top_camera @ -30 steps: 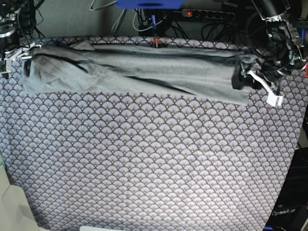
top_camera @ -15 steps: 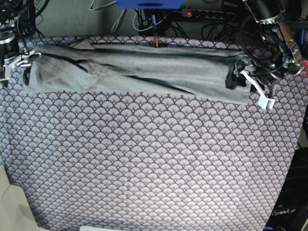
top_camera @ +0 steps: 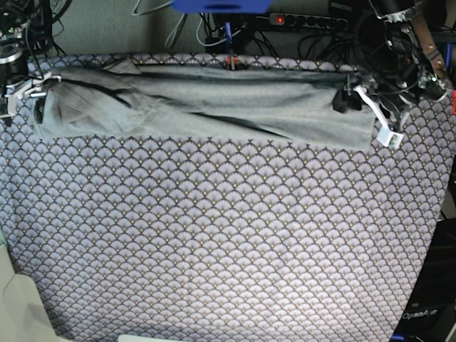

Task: Fold the T-shirt properly
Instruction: 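Grasp the strip's other end with the left gripper, then fold the held end over toward the right gripper with the left gripper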

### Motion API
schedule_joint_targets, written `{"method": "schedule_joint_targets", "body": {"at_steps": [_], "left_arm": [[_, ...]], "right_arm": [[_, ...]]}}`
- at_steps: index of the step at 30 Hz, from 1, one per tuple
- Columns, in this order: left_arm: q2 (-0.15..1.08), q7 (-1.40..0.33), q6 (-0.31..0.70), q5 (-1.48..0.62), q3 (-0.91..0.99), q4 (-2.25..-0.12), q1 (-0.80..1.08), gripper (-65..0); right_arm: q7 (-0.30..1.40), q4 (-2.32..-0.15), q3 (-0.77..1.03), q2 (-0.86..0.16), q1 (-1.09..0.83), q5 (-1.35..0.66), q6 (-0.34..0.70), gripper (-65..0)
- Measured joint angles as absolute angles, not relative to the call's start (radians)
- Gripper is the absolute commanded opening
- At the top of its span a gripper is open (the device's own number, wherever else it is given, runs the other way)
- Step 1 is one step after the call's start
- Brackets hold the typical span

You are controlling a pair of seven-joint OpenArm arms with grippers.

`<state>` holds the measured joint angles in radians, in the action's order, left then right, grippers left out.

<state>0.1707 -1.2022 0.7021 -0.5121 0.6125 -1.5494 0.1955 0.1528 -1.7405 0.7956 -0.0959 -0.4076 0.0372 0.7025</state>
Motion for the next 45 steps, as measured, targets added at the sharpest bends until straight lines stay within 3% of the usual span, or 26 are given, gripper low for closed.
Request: {"method": "schedule_joint_targets", "body": {"at_steps": [3,10,17,24,28,31,37,45], "left_arm": [[0.172,-1.191,0.700,-0.501,0.597,-1.549,0.195,-25.2],[0.175,-1.201,0.685,-0.493,0.511,-1.547,0.189,-64.1],[0.108,-1.277,0.678,-0.479,0.500,-1.605,0.175,-65.0],[-0.018,-1.412,0.682,-0.467,0.487,-1.890,0.167,-65.0],[-0.056,-1.405,0.681,-0.471,0.482,-1.944,0.114,-65.0],[-0.052,-1.414,0.599,-0.452,0.434,-1.947,0.108,-65.0],[-0.002,-1.408,0.386,-0.467,0.157,-1.952,0.103,-65.0],[0.036,-1.406,0.204,-0.467,-0.130,-1.946,0.099,-65.0]], "right_arm": [[0.149,-1.740,0.796,-0.096,-0.408,0.037,0.702,-21.0],[0.152,-1.740,0.796,-0.096,-0.408,0.037,0.702,-21.0],[0.152,-1.740,0.796,-0.096,-0.408,0.037,0.702,-21.0],[0.153,-1.740,0.796,-0.097,-0.408,0.038,0.702,-21.0],[0.153,-1.740,0.796,-0.097,-0.408,0.038,0.702,-21.0],[0.152,-1.740,0.796,-0.097,-0.408,0.037,0.702,-21.0],[0.152,-1.740,0.796,-0.099,-0.408,0.037,0.702,-21.0],[0.152,-1.741,0.796,-0.099,-0.408,0.037,0.702,-21.0]]}}
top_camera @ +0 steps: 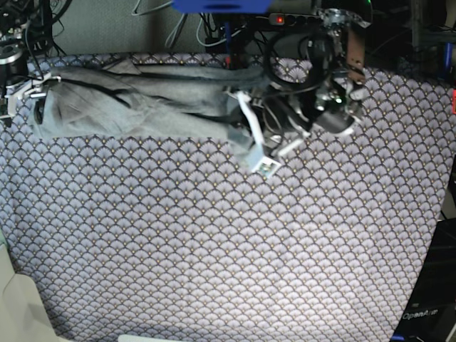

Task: Fold the T-shirt properly
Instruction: 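Fold the held end over toward the right gripper with the left gripper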

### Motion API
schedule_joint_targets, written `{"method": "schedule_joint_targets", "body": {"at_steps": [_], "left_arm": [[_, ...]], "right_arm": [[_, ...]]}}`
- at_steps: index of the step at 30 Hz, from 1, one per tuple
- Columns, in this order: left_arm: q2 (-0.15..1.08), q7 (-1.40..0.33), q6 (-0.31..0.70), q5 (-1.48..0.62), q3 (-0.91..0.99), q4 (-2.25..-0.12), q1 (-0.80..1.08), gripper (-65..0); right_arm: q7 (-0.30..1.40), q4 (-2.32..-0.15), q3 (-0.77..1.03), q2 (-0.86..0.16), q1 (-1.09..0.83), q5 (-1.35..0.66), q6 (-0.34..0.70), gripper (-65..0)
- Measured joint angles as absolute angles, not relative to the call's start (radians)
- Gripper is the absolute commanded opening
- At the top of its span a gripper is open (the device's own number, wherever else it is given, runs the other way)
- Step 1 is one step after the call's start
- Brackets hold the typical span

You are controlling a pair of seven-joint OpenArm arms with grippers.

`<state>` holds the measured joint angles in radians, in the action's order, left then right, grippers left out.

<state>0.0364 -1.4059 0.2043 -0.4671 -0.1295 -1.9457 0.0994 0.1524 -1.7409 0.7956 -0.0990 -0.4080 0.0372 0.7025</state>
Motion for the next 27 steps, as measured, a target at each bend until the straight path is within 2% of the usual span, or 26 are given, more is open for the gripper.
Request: {"method": "schedule_joint_targets", "body": {"at_steps": [5,13,18,27], "left_arm": [[0.013,-1.350,0.125,-0.462,-0.199,-1.909,0.083,-65.0],[-0.066,-1.345,0.123,-0.472,-0.352,-1.771,0.008,-65.0],[-0.060,-1.348,0.118,-0.460,-0.370,-1.687,-0.038,-65.0],[-0.056,-1.349,0.119,-0.464,-0.438,-1.683,-0.051,-65.0]], "right_arm": [[0.152,-1.741,0.796,-0.099,-0.408,0.038,0.702,-21.0],[0.149,-1.741,0.796,-0.099,-0.408,0.037,0.702,-21.0],[0.152,-1.741,0.796,-0.099,-0.408,0.037,0.702,-21.0],[0.151,-1.741,0.796,-0.099,-0.407,0.037,0.702,-21.1]]}}
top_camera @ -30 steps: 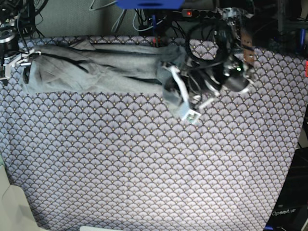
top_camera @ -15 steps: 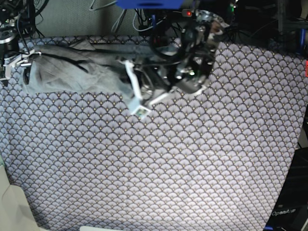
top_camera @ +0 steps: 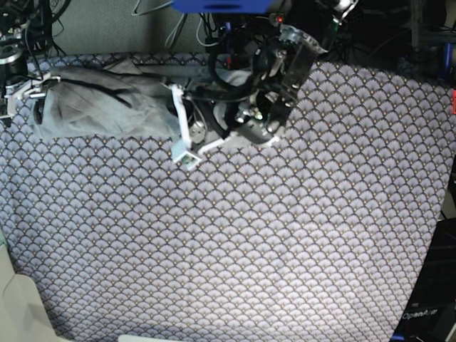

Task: Fold the T-shirt properly
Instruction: 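Fold the held end over toward the right gripper with the left gripper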

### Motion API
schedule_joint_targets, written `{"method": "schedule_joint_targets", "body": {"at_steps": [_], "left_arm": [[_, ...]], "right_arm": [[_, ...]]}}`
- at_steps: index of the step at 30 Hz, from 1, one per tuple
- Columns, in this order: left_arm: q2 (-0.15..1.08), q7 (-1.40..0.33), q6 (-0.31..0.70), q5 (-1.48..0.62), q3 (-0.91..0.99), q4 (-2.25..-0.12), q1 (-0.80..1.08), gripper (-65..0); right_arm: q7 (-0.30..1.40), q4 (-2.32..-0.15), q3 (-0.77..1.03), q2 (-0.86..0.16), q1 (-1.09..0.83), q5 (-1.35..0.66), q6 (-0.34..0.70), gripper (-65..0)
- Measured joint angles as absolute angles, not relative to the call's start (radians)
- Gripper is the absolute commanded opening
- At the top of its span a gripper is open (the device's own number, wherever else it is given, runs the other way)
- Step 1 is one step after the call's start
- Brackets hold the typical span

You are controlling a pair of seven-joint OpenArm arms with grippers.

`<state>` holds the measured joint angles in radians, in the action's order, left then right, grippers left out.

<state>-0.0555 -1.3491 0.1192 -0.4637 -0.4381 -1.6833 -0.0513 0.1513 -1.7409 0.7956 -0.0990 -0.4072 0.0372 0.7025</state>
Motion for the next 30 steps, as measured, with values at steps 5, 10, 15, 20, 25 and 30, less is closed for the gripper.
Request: {"method": "schedule_joint_targets", "body": {"at_steps": [5,10,15,20,25,30], "left_arm": [[-0.053,-1.344,0.119,-0.464,-0.436,-1.689,-0.047,-55.0],[-0.052,-1.345,0.123,-0.473,-0.437,-1.774,-0.044,-20.9],[-0.033,-1.342,0.181,-0.506,-0.433,-1.857,-0.029,-2.7],[-0.034,-1.342,0.249,-0.514,-0.427,-1.859,-0.031,-12.9],[-0.036,-1.341,0.250,-0.521,-0.308,-1.858,-0.025,-41.3],[-0.027,-1.343,0.251,-0.516,-0.146,-1.846,0.019,-65.0]], "right_arm": [[0.152,-1.741,0.796,-0.097,-0.408,0.037,0.702,-21.0],[0.152,-1.741,0.796,-0.099,-0.408,0.037,0.702,-21.0],[0.152,-1.740,0.795,-0.097,-0.407,0.037,0.702,-21.0],[0.152,-1.740,0.795,-0.097,-0.408,0.037,0.702,-21.0],[0.152,-1.740,0.795,-0.097,-0.408,0.037,0.702,-21.2],[0.153,-1.741,0.796,-0.096,-0.408,0.038,0.702,-21.2]]}}
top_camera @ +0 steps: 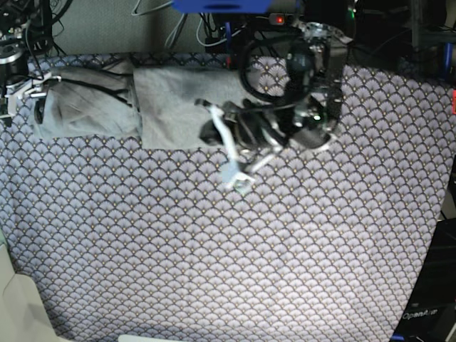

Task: Fold the T-shirt properly
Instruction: 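Fold the held end over toward the right gripper with the left gripper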

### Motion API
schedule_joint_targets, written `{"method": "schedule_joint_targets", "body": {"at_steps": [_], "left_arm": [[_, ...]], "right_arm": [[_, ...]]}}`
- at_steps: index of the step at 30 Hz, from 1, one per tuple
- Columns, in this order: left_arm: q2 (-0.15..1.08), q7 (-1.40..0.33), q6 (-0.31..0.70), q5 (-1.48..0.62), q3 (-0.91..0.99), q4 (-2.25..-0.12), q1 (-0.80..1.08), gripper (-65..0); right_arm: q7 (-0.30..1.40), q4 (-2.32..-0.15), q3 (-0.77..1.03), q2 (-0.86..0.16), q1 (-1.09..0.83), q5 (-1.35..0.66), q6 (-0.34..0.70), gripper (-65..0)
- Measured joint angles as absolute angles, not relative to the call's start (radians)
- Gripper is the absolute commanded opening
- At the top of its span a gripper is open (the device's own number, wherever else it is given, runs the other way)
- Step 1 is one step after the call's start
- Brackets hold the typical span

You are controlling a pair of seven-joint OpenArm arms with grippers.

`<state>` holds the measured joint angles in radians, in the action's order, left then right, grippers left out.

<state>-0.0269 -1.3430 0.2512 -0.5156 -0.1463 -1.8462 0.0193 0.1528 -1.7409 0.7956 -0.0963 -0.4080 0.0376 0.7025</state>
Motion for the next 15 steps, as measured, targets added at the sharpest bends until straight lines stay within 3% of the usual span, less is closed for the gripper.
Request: {"method": "schedule_joint_targets", "body": {"at_steps": [7,15], "left_arm": [[0.020,-1.344,0.251,-0.517,-0.241,-1.661,-0.002,-65.0],[0.036,-1.330,0.251,-0.464,-0.308,-1.513,-0.050,-65.0]], "right_arm": [[0.171,-1.742,0.796,-0.097,-0.408,0.034,0.702,-21.0],[0.415,-1.742,0.773,-0.152,-0.323,-0.070,0.702,-20.9]]}}
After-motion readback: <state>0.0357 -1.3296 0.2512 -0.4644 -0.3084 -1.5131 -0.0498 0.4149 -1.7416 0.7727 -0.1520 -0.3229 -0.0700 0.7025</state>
